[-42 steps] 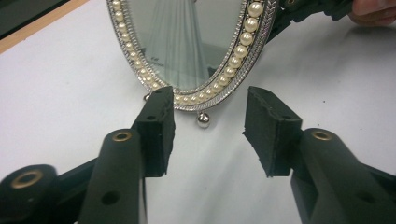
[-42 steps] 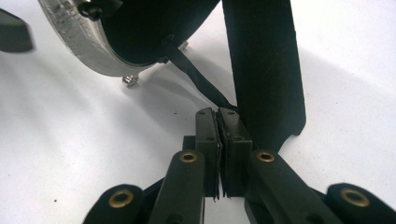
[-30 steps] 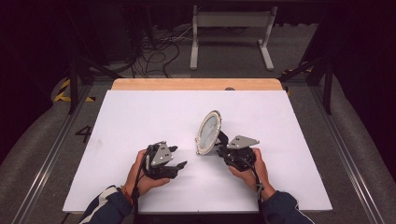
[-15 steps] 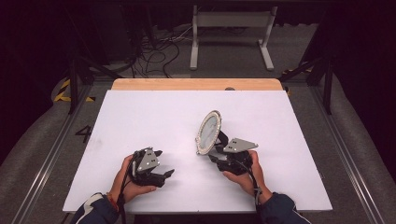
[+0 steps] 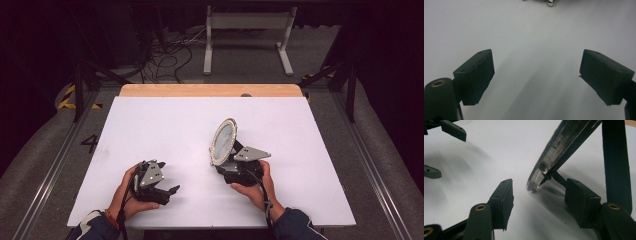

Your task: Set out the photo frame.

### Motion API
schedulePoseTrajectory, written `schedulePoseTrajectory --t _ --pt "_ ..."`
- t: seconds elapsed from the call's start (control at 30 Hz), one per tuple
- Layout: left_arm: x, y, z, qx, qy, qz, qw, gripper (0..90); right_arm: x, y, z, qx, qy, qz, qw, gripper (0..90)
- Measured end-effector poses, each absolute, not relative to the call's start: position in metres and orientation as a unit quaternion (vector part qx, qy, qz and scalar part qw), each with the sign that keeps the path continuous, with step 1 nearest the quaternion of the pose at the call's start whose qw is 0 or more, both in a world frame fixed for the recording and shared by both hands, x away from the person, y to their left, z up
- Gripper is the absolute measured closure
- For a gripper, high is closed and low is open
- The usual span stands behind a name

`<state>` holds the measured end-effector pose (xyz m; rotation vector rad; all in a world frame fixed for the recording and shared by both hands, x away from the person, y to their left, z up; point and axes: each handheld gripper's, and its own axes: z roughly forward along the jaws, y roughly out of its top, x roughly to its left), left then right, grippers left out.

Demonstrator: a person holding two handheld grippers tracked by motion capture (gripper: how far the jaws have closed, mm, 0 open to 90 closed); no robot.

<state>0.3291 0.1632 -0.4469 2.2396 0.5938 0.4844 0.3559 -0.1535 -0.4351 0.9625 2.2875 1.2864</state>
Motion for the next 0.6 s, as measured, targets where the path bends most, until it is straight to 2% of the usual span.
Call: schedulePoseTrajectory --t 0.37,0.6 --pt "0.329 0.161 -0.448 0.88 0.232 0.193 0.368 11.9 0.36 -0.147 -0.432 0.371 0.781 0.471 0.177 40.7" --pt "0.329 0.159 -0.45 0.883 0.229 0.192 0.363 12.0 0.362 -0.143 -0.434 0.387 0.77 0.475 0.18 48.9"
